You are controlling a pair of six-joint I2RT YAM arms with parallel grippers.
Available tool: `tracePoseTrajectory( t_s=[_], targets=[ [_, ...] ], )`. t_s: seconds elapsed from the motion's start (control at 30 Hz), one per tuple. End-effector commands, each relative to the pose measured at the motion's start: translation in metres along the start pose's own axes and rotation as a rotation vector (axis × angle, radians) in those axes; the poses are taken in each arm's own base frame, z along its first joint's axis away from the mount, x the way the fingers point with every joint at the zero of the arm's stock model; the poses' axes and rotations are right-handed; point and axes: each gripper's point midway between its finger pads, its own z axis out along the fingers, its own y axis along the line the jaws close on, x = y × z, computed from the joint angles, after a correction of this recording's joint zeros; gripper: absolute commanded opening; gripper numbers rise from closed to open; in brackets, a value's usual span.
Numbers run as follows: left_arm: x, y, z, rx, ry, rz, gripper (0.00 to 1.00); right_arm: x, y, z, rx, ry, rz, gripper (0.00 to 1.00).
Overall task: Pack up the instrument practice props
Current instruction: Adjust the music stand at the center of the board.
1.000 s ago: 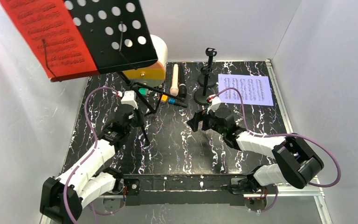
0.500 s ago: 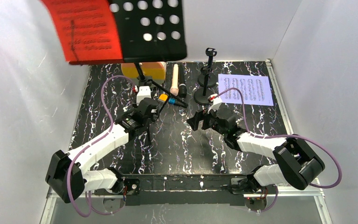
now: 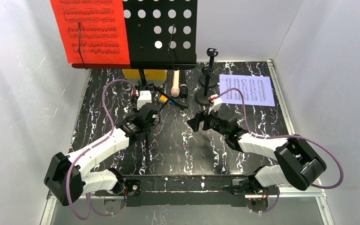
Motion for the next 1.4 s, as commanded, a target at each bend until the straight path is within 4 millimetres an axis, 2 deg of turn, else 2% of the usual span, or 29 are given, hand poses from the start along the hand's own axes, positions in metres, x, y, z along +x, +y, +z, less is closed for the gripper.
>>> tracePoseTrajectory(
  t_s=[0.0,0.2,0.4,0.47,0.67,0.93,1.03,1.17,1.3,1.37],
  targets=[
    [0.002,-0.006,0.007,-0.018,-0.033,-0.184,0.00,-0.011,0.009,0.005,-0.048,-0.045,-0.031,0.97],
    [-0.002,-0.036,0.014,0.045,-0.049,-0.240,0.04,-0.012,0.006,0.004,-0.030,-0.051,-0.034,0.97],
    [-0.006,-0.070,0.019,0.156,-0.037,-0.275,0.27,-0.016,0.003,-0.002,-0.012,-0.082,-0.038,0.96],
    [-0.008,-0.081,0.018,0.205,-0.034,-0.286,0.32,-0.017,0.004,-0.003,-0.012,-0.086,-0.037,0.96],
    [-0.016,-0.117,0.005,0.362,-0.026,-0.310,0.40,-0.021,0.006,-0.008,-0.021,-0.099,-0.042,0.96],
    [-0.028,-0.144,-0.016,0.550,-0.041,-0.368,0.49,-0.025,0.011,-0.015,-0.037,-0.105,-0.055,0.97],
    [-0.029,-0.145,-0.024,0.588,-0.042,-0.358,0.60,-0.023,0.016,-0.019,-0.061,-0.097,-0.062,0.98],
    [-0.033,-0.124,-0.023,0.562,-0.061,-0.363,0.74,-0.026,0.020,-0.023,-0.069,-0.071,-0.064,0.99],
    [-0.046,-0.097,-0.018,0.626,-0.054,-0.470,0.76,-0.029,0.029,-0.026,-0.102,-0.040,-0.076,0.99],
    [-0.051,-0.088,-0.020,0.670,-0.058,-0.466,0.77,-0.026,0.035,-0.025,-0.133,-0.020,-0.139,0.99]
  ],
)
